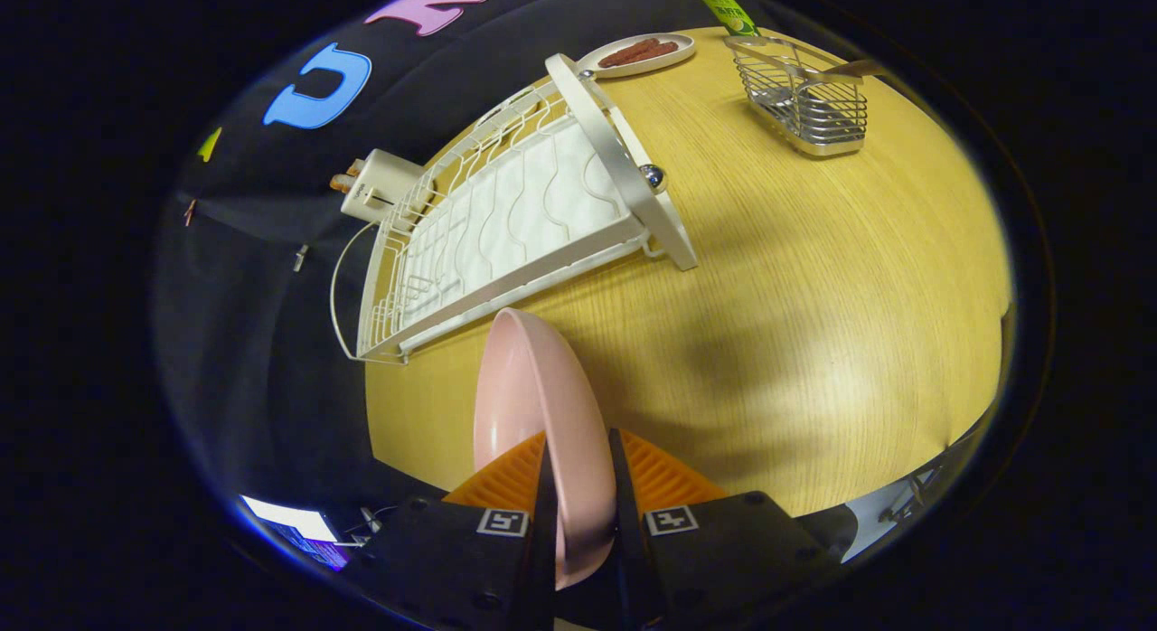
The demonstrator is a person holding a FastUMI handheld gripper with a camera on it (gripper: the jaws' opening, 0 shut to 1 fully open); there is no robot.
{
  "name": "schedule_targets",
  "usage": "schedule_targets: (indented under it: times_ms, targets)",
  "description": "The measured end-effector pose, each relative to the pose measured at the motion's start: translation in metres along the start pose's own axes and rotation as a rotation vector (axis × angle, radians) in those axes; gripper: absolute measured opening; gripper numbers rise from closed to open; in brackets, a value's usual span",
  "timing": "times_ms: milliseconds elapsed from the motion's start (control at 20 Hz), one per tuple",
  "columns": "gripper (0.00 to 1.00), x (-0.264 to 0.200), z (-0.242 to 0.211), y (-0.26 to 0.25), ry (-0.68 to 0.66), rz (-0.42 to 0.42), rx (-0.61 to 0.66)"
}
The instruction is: Take the plate from the dish rack, then take the spoon from the basket and place it into the plate.
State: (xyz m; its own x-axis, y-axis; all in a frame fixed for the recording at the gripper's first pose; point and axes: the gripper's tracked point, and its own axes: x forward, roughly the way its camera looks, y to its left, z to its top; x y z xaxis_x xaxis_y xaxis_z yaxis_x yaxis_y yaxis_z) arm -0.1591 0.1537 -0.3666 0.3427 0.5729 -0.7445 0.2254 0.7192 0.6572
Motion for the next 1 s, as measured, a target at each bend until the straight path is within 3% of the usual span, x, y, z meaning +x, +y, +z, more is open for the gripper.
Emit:
schedule_targets:
  times_ms: [200, 300, 500, 700, 850, 1000]
  targets:
    - [0.44, 0.004, 0.003, -0.012, -0.006, -0.061, -0.010]
    - [0.45, 0.002, 0.008, -0.023, -0.013, -0.104, -0.024]
    - [0.61, -0.013, 0.025, -0.029, -0.065, -0.114, -0.044]
    - [0.71, -0.052, 0.054, -0.023, -0.186, -0.074, -0.159]
    - [0.74, -0.094, 0.090, -0.008, -0.313, -0.017, -0.257]
    - [0.85, -0.136, 0.136, -0.007, -0.447, -0.039, -0.381]
